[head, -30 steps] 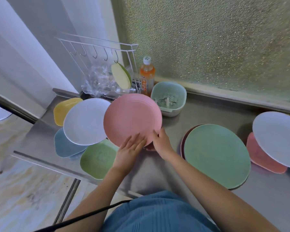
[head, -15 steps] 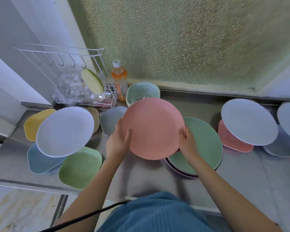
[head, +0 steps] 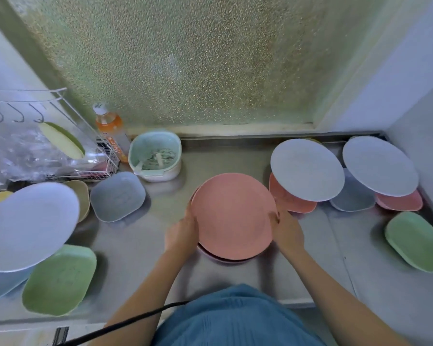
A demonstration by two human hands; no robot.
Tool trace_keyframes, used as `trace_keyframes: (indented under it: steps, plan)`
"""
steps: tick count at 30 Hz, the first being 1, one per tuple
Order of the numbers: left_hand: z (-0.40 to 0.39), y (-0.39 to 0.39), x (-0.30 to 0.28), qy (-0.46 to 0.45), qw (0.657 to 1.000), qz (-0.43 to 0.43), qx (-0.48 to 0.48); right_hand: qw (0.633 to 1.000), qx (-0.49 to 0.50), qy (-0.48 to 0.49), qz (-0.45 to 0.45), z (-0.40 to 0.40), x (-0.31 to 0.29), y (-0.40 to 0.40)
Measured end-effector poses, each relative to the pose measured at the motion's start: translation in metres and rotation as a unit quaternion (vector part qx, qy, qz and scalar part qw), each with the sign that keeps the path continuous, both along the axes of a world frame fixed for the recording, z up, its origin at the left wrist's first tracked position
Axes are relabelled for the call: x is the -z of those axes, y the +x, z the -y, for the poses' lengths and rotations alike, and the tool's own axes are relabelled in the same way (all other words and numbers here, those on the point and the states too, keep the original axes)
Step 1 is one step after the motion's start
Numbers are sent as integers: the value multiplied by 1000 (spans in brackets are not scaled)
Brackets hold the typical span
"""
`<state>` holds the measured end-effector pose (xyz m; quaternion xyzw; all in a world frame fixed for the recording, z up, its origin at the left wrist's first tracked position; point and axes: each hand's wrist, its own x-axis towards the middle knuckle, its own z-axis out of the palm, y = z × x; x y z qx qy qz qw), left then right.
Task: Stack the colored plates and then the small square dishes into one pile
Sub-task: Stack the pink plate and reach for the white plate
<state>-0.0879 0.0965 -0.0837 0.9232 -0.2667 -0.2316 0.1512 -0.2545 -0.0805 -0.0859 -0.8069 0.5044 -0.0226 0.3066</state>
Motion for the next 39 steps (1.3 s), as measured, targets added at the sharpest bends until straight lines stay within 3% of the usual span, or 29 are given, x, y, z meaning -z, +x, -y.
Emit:
trace_keyframes:
  steps: [9,15,21,24,30,35,39]
  plan:
    - [5,-10,-3,26,998,2,-51,995,-46,-52,-65,10,5,7]
    - [6,-12,-1,8,997,2,-75,995,-52,-66,-56,10,5,4]
    - [-18,-8,-5,-50,987,34,-148,975,-130,-178,-3,-7,-7,26]
    - [-47,7,-8,-53,976,61,-204,965,-210,-142,64,-35,-15,55]
    - [-122,49,-15,-17,950,89,-300,908,-381,-85,152,-108,-14,130]
    - [-192,93,-16,46,953,126,-270,863,-483,-56,137,-175,-7,201]
    - [-224,118,-13,87,949,132,-274,856,-511,9,81,-218,1,246]
